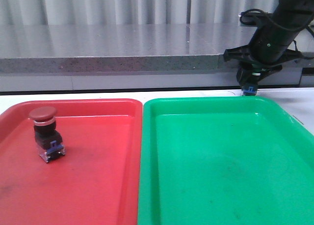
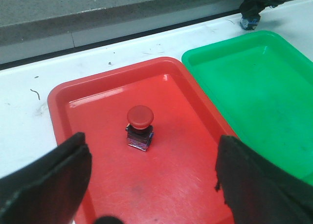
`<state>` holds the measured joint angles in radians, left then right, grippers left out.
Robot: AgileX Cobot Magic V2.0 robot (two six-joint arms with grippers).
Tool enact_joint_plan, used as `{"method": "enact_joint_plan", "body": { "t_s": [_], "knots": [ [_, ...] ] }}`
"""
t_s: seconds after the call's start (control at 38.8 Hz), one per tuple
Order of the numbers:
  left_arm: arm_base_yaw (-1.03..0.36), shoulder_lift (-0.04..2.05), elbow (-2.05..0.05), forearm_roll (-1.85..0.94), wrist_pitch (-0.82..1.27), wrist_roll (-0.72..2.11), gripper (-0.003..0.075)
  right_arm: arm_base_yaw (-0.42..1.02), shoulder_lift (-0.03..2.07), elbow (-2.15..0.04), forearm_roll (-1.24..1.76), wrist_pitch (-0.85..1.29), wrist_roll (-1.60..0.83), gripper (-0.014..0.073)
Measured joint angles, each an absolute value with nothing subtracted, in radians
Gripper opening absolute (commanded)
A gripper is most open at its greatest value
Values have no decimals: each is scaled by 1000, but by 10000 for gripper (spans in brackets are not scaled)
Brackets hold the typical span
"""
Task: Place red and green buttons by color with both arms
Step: 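Grasp the green push-button with the right gripper and lift it, then lower the green button into the green tray and open right gripper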
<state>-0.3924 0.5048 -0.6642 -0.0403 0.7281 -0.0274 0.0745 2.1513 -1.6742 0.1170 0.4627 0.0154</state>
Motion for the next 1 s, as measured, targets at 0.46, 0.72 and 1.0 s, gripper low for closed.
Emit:
{"method": "enact_joint_plan", "body": {
  "t_s": [0.46, 0.72, 1.0],
  "knots": [
    [-392, 505, -664, -40, 728, -27, 511, 108, 1853, -1623, 117, 596, -44, 289],
    [-392, 505, -664, -40, 728, -27, 511, 194, 1623, -1378, 117, 572, -128, 289],
    [-392, 505, -664, -40, 728, -27, 511, 334, 1409, -1020, 117, 474, -190, 289]
  ]
}}
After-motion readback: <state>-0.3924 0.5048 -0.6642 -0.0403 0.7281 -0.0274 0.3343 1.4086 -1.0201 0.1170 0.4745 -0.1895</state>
